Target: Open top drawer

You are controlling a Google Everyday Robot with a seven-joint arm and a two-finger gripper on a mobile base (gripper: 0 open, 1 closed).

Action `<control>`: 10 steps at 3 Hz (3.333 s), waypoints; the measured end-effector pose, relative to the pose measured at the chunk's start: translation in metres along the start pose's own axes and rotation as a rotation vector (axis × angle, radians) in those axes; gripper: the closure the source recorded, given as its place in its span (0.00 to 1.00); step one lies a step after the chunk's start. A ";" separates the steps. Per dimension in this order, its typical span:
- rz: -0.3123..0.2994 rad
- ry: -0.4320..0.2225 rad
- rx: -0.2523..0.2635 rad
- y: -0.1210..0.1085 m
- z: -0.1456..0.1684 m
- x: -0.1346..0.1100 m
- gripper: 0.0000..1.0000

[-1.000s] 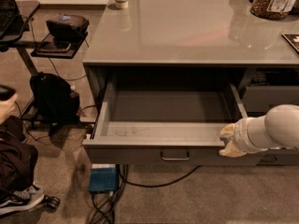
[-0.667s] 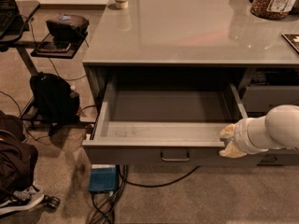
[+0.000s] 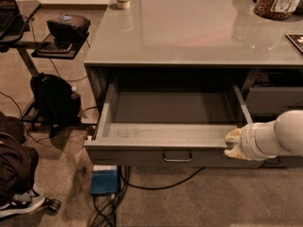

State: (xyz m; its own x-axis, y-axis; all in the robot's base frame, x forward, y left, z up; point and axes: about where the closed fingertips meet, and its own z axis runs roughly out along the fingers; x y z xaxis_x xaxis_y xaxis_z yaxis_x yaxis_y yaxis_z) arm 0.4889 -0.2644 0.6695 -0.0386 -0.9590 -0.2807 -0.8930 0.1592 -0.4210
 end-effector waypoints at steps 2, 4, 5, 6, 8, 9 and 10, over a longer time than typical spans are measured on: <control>0.000 -0.001 0.010 0.017 -0.011 0.001 1.00; 0.015 0.004 0.015 0.041 -0.026 0.004 1.00; 0.046 0.019 0.015 0.076 -0.049 0.008 1.00; 0.117 0.050 0.020 0.104 -0.066 0.032 0.80; 0.043 0.075 0.021 0.041 -0.091 0.003 0.34; -0.039 0.081 0.043 0.002 -0.115 -0.022 0.10; -0.105 0.071 0.049 -0.031 -0.121 -0.041 0.00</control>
Offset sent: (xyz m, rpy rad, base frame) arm -0.3139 -0.0279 0.0146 0.0318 -0.0803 -0.1168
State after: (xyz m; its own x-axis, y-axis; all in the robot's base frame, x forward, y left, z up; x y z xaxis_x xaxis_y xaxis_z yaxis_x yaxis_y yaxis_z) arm 0.4643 -0.2580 0.7987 0.0206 -0.9850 -0.1716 -0.8710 0.0666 -0.4867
